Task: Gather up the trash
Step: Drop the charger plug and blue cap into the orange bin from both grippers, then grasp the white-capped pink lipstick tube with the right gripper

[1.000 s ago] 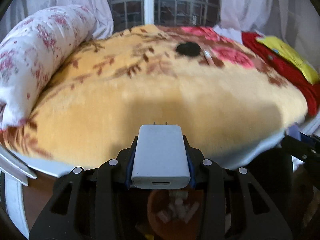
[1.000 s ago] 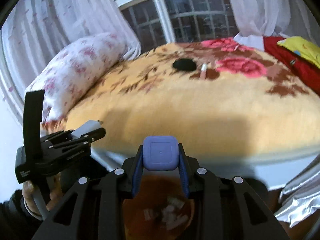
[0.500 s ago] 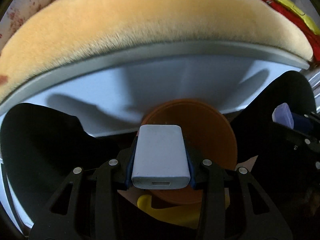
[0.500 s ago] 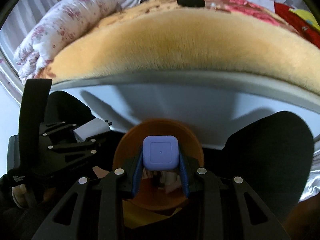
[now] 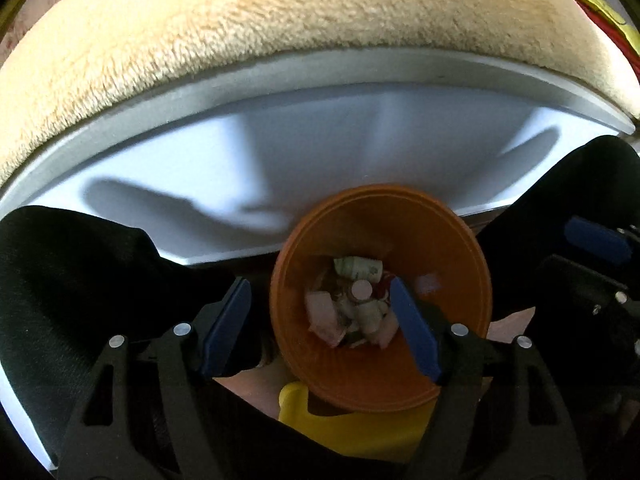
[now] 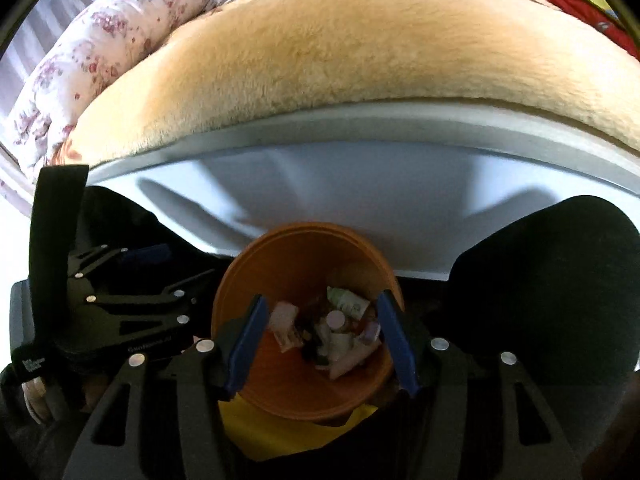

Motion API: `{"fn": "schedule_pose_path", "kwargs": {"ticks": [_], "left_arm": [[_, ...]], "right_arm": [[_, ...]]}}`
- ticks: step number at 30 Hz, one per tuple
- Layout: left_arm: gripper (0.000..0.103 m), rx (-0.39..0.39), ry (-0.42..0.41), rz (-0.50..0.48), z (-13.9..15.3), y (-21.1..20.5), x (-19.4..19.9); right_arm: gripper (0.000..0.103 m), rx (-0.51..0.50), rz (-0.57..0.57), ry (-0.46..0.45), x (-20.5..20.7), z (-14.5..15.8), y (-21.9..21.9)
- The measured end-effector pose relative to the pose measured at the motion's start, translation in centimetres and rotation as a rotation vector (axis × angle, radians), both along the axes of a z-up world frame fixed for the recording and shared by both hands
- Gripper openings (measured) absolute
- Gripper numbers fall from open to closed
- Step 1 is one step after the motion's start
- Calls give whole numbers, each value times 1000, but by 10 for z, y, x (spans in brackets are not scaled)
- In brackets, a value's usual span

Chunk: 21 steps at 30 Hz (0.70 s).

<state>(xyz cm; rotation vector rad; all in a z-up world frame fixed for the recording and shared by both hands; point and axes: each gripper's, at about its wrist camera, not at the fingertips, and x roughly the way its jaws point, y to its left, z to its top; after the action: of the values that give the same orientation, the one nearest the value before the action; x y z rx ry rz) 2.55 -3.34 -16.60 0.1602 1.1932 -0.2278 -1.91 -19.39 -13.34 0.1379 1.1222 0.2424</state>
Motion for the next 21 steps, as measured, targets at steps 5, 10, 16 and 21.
{"fn": "schedule_pose_path", "kwargs": {"ticks": [5,10,16,21], "left_arm": [[71,4,-26,1,11,-4,-3],[71,-55,-132,-34,57,5,-13],[84,-159,-291,-61,128,17,4],[84,-190,-379,12,149,18,34]], "right_arm": [[58,6,-13,-39,-9,14,-3],[59,38,40,-161,-20,76,-17],[62,13,44,-245,49,134,-39],[61,20,-20,-214,163,142,-60]]}}
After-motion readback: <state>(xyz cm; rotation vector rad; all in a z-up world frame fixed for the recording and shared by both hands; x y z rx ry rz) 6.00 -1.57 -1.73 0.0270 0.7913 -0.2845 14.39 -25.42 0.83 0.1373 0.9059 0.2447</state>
